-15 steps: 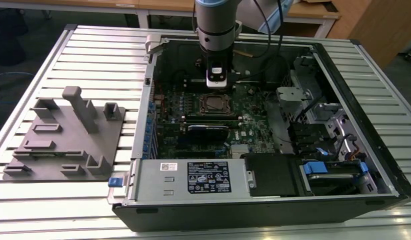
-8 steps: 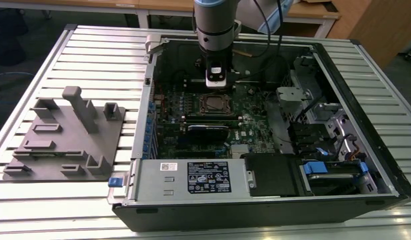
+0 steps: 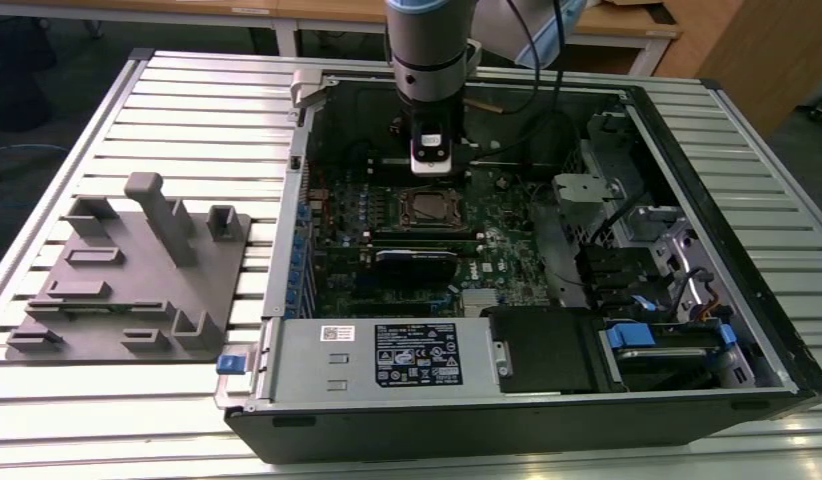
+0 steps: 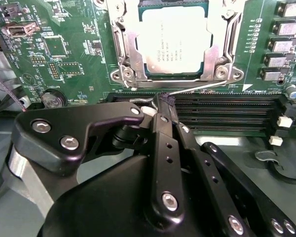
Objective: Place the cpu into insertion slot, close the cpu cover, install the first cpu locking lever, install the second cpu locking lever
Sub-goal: 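Install the first cpu locking lever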
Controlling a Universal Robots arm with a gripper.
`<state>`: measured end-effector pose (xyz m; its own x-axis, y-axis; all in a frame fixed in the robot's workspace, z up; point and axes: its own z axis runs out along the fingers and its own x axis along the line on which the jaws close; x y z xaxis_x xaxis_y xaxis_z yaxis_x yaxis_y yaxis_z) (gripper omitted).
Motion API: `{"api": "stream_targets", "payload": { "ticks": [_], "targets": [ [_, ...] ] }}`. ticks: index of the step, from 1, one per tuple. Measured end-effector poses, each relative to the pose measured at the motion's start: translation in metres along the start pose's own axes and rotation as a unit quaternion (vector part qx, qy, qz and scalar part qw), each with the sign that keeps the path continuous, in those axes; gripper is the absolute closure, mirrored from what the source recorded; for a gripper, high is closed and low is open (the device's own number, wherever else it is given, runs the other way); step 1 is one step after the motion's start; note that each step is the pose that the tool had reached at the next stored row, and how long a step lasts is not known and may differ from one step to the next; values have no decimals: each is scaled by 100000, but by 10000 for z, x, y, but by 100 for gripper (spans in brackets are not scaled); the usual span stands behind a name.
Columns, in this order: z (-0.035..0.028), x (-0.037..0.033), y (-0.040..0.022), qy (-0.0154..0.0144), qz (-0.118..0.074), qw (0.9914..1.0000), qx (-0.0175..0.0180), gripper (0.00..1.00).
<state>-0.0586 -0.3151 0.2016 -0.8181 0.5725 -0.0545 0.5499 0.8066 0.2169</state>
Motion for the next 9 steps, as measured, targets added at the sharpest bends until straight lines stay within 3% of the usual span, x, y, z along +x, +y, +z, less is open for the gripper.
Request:
{"api": "stream_targets", "payload": {
  "ticks": [6,9],
  "targets": [
    [19,1,-4,-575,-115,99998,-328,89],
    [20,1,-4,-637,-126,99997,-310,89]
  ]
}}
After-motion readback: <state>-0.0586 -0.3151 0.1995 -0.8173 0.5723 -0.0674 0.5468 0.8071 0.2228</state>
